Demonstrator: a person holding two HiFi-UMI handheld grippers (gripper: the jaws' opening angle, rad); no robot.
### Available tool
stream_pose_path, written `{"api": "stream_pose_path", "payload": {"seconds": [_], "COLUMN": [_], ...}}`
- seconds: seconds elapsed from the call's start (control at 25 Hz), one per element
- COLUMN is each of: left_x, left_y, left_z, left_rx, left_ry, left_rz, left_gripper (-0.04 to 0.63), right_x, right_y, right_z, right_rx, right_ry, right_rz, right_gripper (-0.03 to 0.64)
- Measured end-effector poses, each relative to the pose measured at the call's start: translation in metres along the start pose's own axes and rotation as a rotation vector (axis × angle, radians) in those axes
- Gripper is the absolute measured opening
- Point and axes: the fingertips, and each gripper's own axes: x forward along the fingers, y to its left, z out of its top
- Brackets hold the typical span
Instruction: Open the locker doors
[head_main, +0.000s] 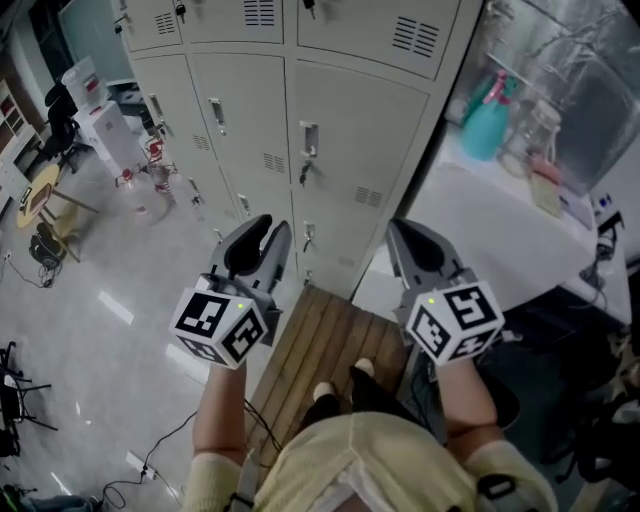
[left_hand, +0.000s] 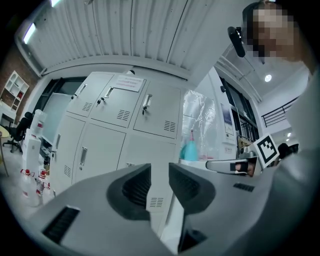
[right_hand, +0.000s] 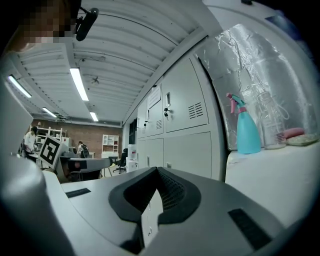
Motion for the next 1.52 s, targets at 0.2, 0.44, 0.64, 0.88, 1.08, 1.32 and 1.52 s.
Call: {"api": "stream_pose_path", "payload": {"seconds": [0.2,0.44,0.64,0.88,1.08,1.32,1.52], "left_x": [0.014,0.044,0.078,0.116,0.143,0.165,0.181], "left_y": [0.005,0.006,0.003,0.014,0.021,0.035,0.046], "left_z": [0.011,0.034,0.061,0.098,0.123,0.150,0.180], "left_rx": [0.005,0.036,0.071,0.120,0.146,0.197,0.235], "left_ry": [-0.004,-0.022,-0.041,-0.097,-0.117,-0.127,-0.145], "left_rz": [-0.029,-0.034,-0.033,0.015,0.027,0.064,0.091], "left_gripper": [0.101,0.104,0.104,0.112,0.114,0.115,0.117], "right_x": [0.018,0.037,0.049,0.071,0.091,0.113,0.133], "right_y": [-0.005,-0.015,-0.039,-0.060,-0.072,-0.078,-0.078], "right_z": [0.006,0.014,0.024,0.036,0.044,0.053,0.064], "right_rx": [-0.025,-0.045,-0.029,-0.024,-0.015,-0.001,0.010], "right_ry": [0.002,-0.017,-0.027,-0.041,-0.052,-0.066,-0.083], "right_rz": [0.012,0.056,0.070,0.101,0.132,0.176,0.211], "right_gripper": [0.003,0.003,0.003,0.003,0.003,0.003,0.003]}}
